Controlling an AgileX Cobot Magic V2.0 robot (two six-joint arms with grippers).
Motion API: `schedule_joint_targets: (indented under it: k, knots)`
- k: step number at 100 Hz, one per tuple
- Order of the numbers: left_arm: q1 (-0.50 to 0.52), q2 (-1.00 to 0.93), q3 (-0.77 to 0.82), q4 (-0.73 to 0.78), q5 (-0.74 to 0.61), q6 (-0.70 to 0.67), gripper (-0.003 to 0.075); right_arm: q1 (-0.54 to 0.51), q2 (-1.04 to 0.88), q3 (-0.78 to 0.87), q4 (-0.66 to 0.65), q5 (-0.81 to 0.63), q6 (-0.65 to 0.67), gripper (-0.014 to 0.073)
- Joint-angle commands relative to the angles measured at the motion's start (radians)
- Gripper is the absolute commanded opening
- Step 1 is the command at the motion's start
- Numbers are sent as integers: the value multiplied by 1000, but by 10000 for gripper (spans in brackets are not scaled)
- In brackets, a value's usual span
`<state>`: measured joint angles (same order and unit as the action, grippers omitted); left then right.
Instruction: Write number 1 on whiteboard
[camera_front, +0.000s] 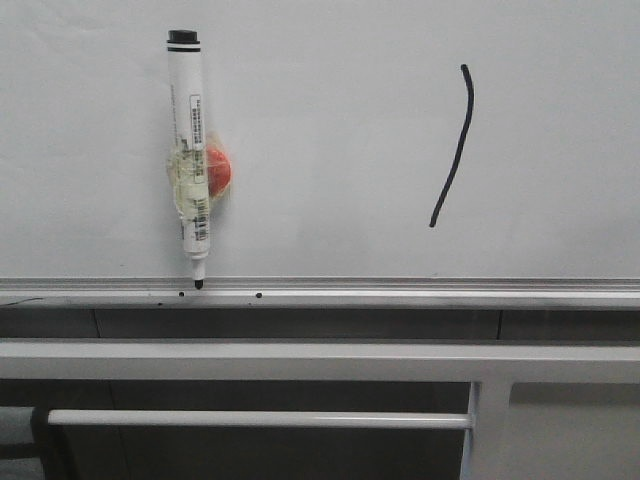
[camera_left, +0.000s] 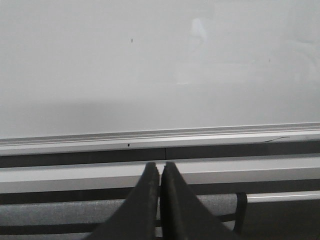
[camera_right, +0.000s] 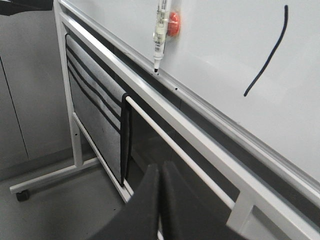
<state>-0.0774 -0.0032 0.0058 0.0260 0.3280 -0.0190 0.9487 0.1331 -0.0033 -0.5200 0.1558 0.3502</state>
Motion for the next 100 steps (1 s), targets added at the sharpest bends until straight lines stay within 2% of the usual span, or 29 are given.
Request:
schedule_joint_targets:
  k: [1,6,12,17,33,50,64,84,100]
  knots:
    - [-9,-23,7,-6,-68,-9,-20,-6,7,-24,-9,-53,-2,-43]
    - [-9,-23,7,-6,-68,-9,-20,-6,7,-24,51,-39,-2,-43]
    - [-9,-23,7,-6,-68,-9,-20,-6,7,-22,266,-8,-2,-43]
    - [-9,-23,7,-6,-68,-9,-20,-6,7,-13,348,18,-28,-43]
    - [-9,-23,7,-6,-68,-9,-20,-6,7,44,438,-49,-42,-43]
    - [-9,-23,7,-6,-68,-9,-20,-67,7,44,424,-110,-72,-43]
    - [-9,-23,7,-6,-68,-9,-20,-245,7,44,414,-113,-77,-43]
    - [-9,-23,7,-6,-68,-9,-20,-599,5,44,416,-110,-77,-43]
    - [-9,-23,7,-6,-68,-9,-20,-821,-86,44,416,-103,-77,-43]
